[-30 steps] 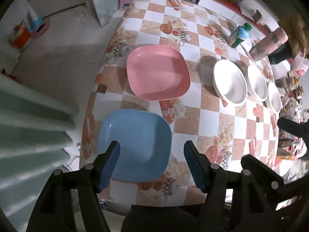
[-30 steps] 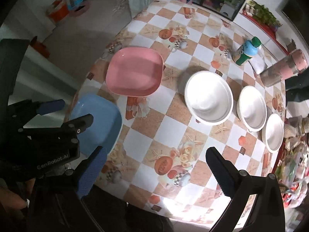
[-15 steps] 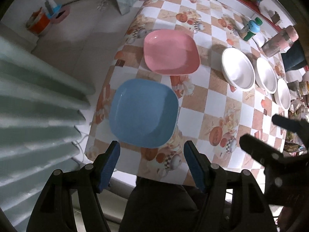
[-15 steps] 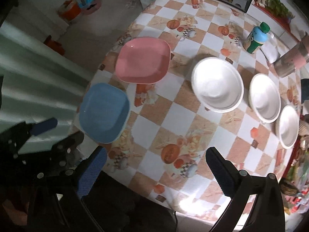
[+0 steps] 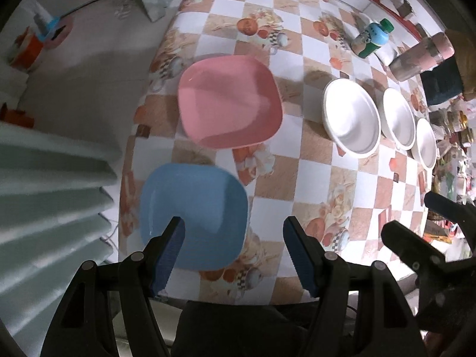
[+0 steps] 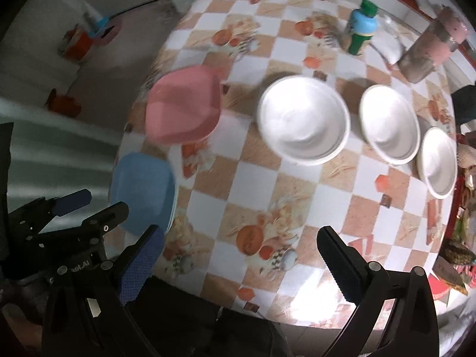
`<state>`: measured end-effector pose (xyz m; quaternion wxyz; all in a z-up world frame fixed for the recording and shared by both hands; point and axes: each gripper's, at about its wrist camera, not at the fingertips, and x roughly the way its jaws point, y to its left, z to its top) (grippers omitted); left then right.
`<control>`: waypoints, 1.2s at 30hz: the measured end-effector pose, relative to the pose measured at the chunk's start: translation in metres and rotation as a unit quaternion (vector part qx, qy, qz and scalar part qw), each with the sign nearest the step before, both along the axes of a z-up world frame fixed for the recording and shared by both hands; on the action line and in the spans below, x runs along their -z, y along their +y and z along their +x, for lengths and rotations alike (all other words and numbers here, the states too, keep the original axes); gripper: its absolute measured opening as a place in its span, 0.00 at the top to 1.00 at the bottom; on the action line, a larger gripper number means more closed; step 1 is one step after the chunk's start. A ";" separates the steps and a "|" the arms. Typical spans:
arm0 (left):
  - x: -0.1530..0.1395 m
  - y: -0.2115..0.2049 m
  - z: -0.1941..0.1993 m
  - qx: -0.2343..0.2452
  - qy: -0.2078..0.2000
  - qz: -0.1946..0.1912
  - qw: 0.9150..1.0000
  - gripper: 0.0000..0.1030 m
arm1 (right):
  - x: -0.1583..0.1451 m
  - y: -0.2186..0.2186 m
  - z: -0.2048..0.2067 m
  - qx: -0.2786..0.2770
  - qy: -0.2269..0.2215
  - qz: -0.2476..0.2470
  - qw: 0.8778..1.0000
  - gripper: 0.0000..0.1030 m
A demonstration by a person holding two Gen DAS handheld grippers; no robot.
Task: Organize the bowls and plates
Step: 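Move the left tool toward the pink square plastic plate, then grasp the pink plate rim with the left tool and lift it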
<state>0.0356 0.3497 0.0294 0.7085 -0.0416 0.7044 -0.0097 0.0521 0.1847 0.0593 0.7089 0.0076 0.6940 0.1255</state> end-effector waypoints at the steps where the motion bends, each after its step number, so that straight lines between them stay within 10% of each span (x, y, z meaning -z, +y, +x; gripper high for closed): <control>1: 0.001 -0.001 0.003 0.006 0.001 0.000 1.000 0.30 | -0.001 0.001 0.002 0.002 -0.002 -0.002 1.000 0.00; 36: -0.011 0.022 0.015 0.013 -0.016 0.001 1.000 0.25 | 0.001 0.032 0.012 -0.019 0.009 -0.035 0.999 0.00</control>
